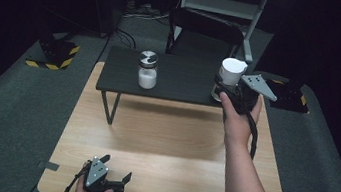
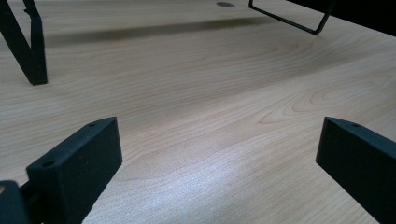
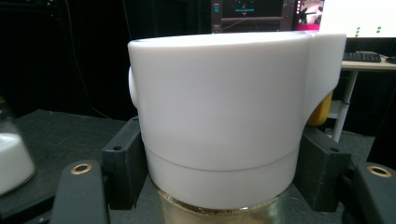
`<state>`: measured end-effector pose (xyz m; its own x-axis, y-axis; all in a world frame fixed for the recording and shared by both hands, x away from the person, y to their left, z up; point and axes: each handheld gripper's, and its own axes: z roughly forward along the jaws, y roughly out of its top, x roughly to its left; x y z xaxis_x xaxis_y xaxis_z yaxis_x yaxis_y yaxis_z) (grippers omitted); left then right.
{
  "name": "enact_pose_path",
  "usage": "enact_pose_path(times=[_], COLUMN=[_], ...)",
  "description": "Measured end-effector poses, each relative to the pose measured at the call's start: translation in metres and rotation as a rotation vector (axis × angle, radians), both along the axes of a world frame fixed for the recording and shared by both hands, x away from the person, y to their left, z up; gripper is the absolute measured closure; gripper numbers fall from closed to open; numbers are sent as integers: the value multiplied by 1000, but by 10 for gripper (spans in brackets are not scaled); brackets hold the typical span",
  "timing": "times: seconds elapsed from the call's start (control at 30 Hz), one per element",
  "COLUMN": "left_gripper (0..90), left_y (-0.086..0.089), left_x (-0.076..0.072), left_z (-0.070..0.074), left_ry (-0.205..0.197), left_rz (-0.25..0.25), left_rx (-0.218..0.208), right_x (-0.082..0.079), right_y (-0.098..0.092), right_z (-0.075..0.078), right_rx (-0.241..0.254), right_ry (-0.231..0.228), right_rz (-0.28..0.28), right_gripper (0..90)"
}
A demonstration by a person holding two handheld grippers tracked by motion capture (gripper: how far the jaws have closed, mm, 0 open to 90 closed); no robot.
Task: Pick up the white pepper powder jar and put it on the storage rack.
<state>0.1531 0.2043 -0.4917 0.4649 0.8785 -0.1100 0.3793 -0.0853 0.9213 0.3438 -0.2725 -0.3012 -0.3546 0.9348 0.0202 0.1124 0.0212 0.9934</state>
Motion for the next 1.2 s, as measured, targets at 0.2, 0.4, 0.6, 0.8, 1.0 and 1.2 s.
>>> enact_pose_path(times=[0.2,0.4,0.6,0.8,1.0,1.2], left_gripper=[6,6,6,6,6,6], left_y=[2,2,2,2,1,1], left_x=[1,2,2,2,1,1], left_z=[0,0,-1,-1,-1,-1], left_ry=[5,8,6,4,-1,-2], left_rz=[1,1,-2,-2,-2,-2], left_rx=[-13,-16,-17,-15,-10,-12], right_x=[14,22,26,24,23,24], right_y=[5,10,9,12,13,13], right_z=[-4,-9,-14,-15,-15,-14], right_rx=[5,6,29,14,1,-3], right_ry=[-1,-16,-15,-23,-25,-22], right_rz=[-20,-20,-22,-29,-32,-31], right_gripper=[298,299,298,299,302,302])
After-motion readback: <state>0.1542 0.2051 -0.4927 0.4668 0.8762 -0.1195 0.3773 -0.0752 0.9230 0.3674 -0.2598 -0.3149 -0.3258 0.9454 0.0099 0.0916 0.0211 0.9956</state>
